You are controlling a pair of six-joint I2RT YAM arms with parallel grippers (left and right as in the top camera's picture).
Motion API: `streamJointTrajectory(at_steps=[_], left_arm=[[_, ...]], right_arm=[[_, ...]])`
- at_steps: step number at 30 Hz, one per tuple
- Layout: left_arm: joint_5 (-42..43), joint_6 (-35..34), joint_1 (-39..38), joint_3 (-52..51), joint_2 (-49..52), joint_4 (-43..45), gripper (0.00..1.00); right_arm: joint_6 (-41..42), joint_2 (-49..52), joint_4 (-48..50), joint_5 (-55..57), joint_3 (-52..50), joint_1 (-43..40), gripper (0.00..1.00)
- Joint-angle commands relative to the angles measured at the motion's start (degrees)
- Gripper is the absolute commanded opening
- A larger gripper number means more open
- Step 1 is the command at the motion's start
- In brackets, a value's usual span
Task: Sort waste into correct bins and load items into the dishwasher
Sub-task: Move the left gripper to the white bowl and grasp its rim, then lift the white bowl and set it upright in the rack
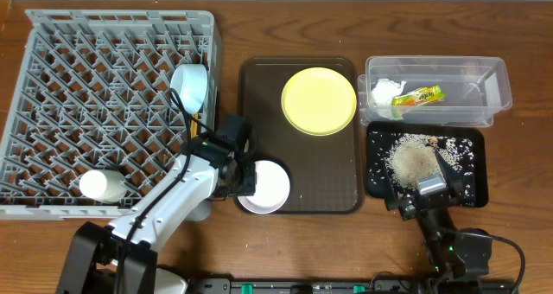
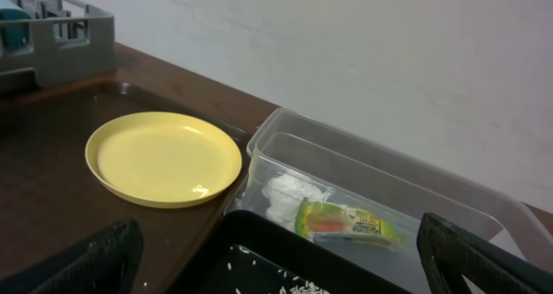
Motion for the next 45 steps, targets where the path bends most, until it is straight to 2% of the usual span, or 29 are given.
streamJointTrajectory(at_steps=[1,4,13,17,21,24,26,28,31,34,36,38,45], left_arm=[[2.2,-0.5,0.1,-1.2,0.3,2.6,0.39],[6.8,-0.5,-0.2,-1.4,0.3,5.6,0.32],[7.3,-0.6,-7.1,-1.4,5.1,10.6,0.31],[7.4,-3.2,-7.2,-1.2,7.5,10.7,0.08],[7.3,-3.5,-4.9,1.2,5.1,8.9,0.08],[5.0,-3.5,-2.8,5.8,1.1,3.9,0.08],[-0.9,-2.8,-1.6,10.2,-1.8,-1.5,0.08],[-11.1,-1.9,-0.9,15.4,-4.5,-8.2,0.08],[-30.3,-1.8,-1.0,21.3,-7.5,-16.9,0.08],[-47.8,-1.9,-1.0,22.7,-10.1,-22.3,0.08],[-58.0,-4.9,-1.0,22.5,-10.8,-25.5,0.08],[-64.3,-9.9,-0.8,22.0,-10.5,-27.6,0.08],[-77.2,-17.3,-0.7,17.6,-5.1,-26.9,0.08]], right_arm=[[-0.6,-0.4,0.1,-0.1,-0.3,-1.0,0.99],[-0.6,-0.4,0.1,-0.1,-0.3,-1.0,0.99],[-0.6,-0.4,0.1,-0.1,-0.3,-1.0,0.99],[-0.6,-0.4,0.1,-0.1,-0.3,-1.0,0.99],[-0.6,-0.4,0.1,-0.1,-0.3,-1.0,0.99],[-0.6,-0.4,0.1,-0.1,-0.3,-1.0,0.99],[-0.6,-0.4,0.1,-0.1,-0.3,-1.0,0.99],[-0.6,-0.4,0.1,-0.1,-0.3,-1.0,0.99],[-0.6,-0.4,0.1,-0.1,-0.3,-1.0,0.99],[-0.6,-0.4,0.1,-0.1,-0.3,-1.0,0.99],[-0.6,-0.4,0.1,-0.1,-0.3,-1.0,0.99],[-0.6,-0.4,0.1,-0.1,-0.3,-1.0,0.99],[-0.6,-0.4,0.1,-0.1,-0.3,-1.0,0.99]])
